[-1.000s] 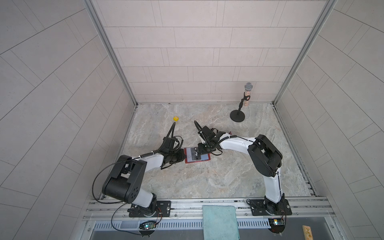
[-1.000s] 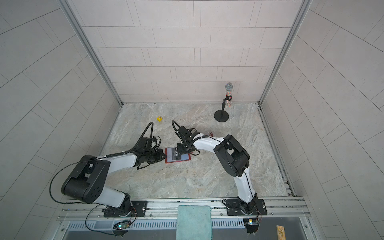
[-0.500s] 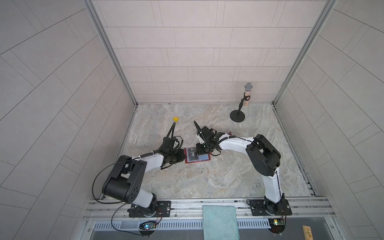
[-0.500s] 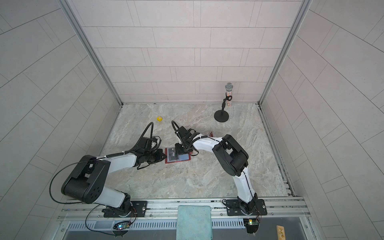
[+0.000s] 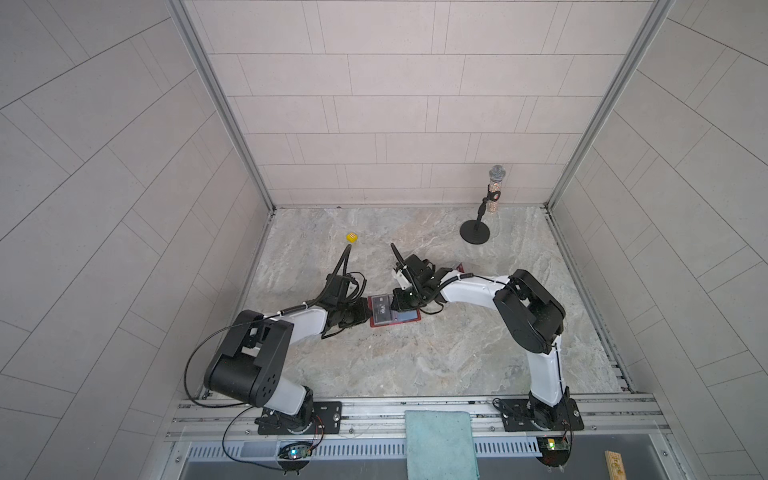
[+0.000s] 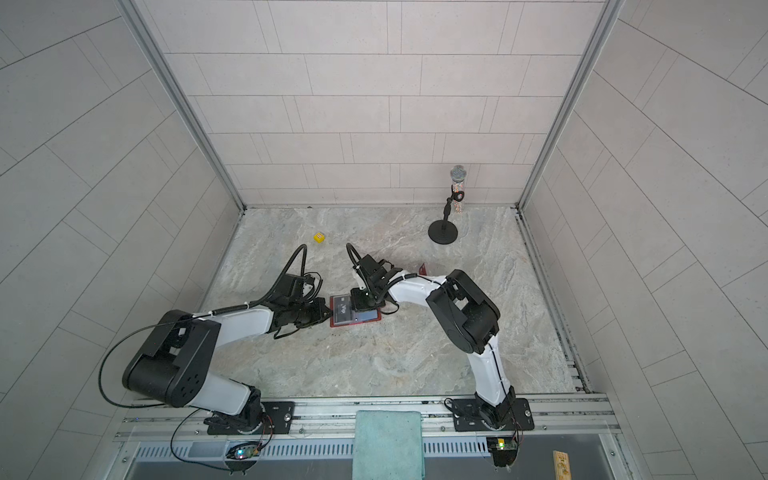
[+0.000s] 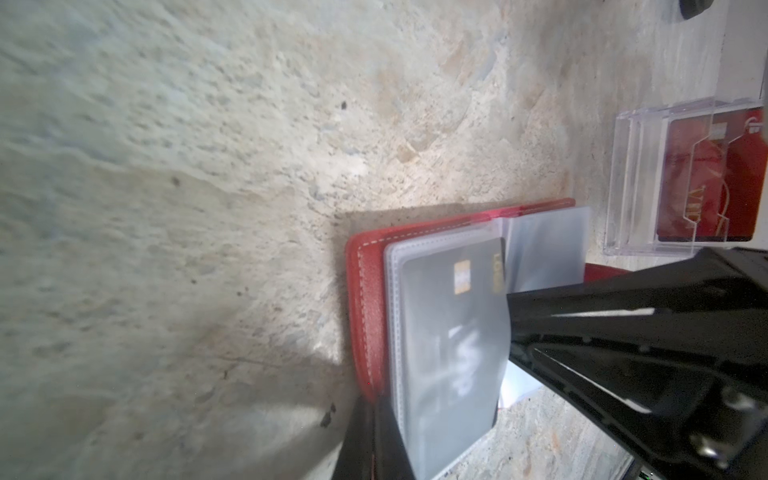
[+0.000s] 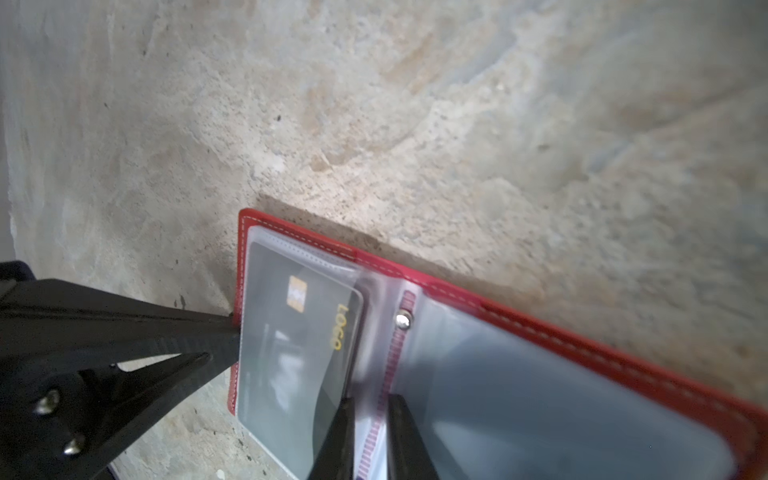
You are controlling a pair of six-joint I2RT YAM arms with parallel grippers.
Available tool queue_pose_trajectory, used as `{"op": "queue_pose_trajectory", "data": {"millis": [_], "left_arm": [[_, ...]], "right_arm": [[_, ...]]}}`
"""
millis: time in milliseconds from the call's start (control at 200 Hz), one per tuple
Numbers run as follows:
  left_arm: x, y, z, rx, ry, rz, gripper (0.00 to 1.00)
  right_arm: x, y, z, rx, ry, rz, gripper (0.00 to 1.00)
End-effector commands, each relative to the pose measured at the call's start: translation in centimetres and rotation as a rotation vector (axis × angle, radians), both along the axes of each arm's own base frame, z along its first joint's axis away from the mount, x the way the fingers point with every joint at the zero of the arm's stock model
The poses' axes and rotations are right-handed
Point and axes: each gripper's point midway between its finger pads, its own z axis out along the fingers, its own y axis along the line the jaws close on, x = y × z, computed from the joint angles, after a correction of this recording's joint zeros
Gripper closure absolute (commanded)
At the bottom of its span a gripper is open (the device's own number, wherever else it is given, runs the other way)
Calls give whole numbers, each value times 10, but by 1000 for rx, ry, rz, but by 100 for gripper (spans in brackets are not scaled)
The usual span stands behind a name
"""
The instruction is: Put the credit cards into the card holder
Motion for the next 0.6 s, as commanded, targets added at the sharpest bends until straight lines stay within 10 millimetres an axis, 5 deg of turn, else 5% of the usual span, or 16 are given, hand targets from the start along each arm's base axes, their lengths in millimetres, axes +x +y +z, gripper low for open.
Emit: {"op": "queue_pose_trajectory", "data": {"millis": [0,335,596], "left_arm": [[1,-4,10,-8,-13,-28,100],[3,1,23,24,-34,-34,100],[5,1,31,29,-46,-34,100]], "right_arm": [[-1,-8,24,-32,-66,4,76],[11,-67,39,-265,-183,-65,64],[11,-81,31,-357,-182,-55,60]]}}
